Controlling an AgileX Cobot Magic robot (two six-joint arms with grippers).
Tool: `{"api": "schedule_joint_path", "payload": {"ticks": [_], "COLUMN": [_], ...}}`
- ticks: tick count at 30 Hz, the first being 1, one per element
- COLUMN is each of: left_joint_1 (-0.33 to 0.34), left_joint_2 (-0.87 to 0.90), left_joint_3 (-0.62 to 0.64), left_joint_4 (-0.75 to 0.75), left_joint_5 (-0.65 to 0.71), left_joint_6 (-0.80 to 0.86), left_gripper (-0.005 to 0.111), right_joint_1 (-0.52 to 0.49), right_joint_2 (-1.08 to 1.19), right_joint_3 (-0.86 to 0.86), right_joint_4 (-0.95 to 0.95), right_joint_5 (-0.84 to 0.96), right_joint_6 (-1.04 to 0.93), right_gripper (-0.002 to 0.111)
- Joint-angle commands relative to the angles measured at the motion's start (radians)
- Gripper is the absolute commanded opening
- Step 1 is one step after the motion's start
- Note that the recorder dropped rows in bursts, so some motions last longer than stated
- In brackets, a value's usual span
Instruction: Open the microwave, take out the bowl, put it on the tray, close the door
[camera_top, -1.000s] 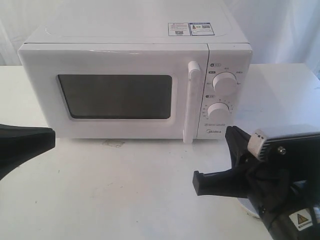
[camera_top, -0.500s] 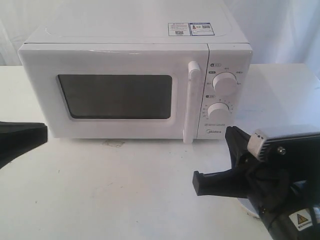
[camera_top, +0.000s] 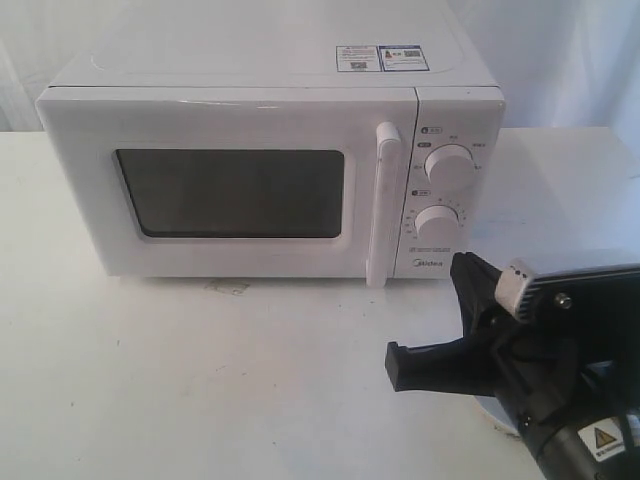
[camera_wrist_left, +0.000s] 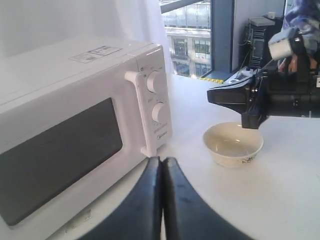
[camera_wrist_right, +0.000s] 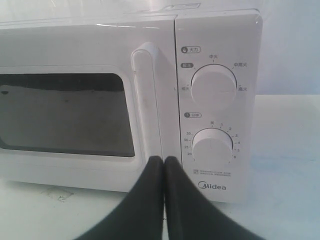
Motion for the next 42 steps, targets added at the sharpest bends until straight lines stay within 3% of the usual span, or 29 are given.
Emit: {"api": "schedule_joint_path", "payload": {"ticks": [1,7,13,18,22,30,39,42], "left_joint_1": [0.007,0.007,0.007,0.007,0.039,0.136,0.144,0.144], "left_joint_2": [-0.03,-0.036,-0.092,-0.14,-0.172,-0.172,-0.172,-0.172], "left_joint_3": [0.005,0.005,0.005,0.017,0.1,0.256,0.467,0.467], "left_joint_4": [0.042,0.137,0.248,0.544,0.775,0.834,0.865,0.901], "left_joint_5": [0.006,-0.028,-0.091,-0.159,-0.259,-0.414,-0.713,-0.676], "left_joint_6": [-0.102,-0.377,-0.431,-0.772,-1.028,-1.059,-1.09,-1.113], "left_gripper": [0.0,0.0,0.0,0.0,0.0,0.0,0.0,0.0], "right_joint_1": [0.001,0.001,0.001,0.001,0.001,0.001,0.001,0.001], "right_joint_2": [-0.006,-0.006,-0.006,-0.006,-0.006,-0.006,-0.006,-0.006], "right_joint_3": [0.005,0.005,0.005,0.005,0.005,0.005,0.005,0.005], "right_joint_4": [0.004,0.004,0.004,0.004,0.004,0.004,0.004,0.004], "right_joint_5": [-0.013,-0.013,-0.013,-0.013,-0.013,-0.013,-0.013,-0.013], "right_joint_6": [-0.011,-0.011,-0.011,-0.009,-0.009,-0.009,-0.009,-0.009], "right_gripper": [0.0,0.0,0.0,0.0,0.0,0.0,0.0,0.0]}}
